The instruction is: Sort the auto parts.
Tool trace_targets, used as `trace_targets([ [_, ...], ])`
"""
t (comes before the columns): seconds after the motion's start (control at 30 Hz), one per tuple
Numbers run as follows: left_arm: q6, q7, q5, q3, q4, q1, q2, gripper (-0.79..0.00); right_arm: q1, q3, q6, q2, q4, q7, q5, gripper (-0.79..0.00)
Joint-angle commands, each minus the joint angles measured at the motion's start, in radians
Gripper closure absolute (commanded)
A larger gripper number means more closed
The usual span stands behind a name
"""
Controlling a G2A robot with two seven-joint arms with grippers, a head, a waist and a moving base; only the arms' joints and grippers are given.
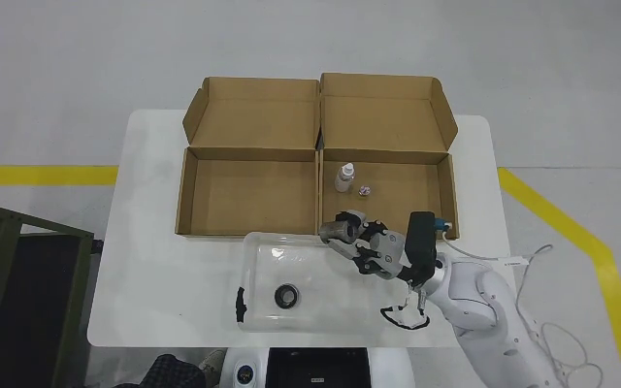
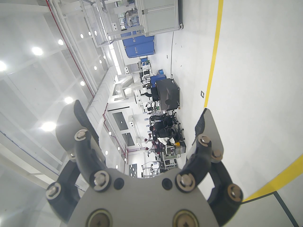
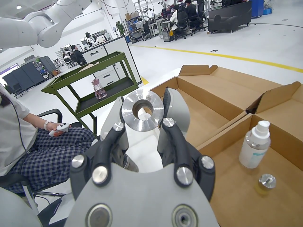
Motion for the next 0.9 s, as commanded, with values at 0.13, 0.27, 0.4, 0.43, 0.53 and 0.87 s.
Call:
trace_targets([
  [0.13,0.0,0.0,0.0,0.0,0.0,0.0,0.0,-0.785,0.008,-0.017,0.021,-0.002,-0.002,0.021,-0.004,0.0],
  [0.27,0.0,0.0,0.0,0.0,0.0,0.0,0.0,-0.785,0.054,-0.052,0.048,-0.008,0.024,0.064,0.001,0.0],
  [0.4,0.0,0.0,0.0,0.0,0.0,0.0,0.0,-0.785,0.112,-0.101,0.092,-0.017,0.054,0.106,-0.007,0.0],
  [0.43,0.0,0.0,0.0,0.0,0.0,0.0,0.0,-0.785,0.13,-0.12,0.107,-0.021,0.061,0.122,-0.015,0.0],
  [0.53,0.0,0.0,0.0,0.0,0.0,0.0,0.0,-0.785,0.186,-0.178,0.144,-0.034,0.094,0.152,-0.023,0.0],
  [0.87,0.0,0.0,0.0,0.0,0.0,0.0,0.0,-0.785,0.356,-0.328,0.244,-0.081,0.233,0.197,-0.051,0.0],
])
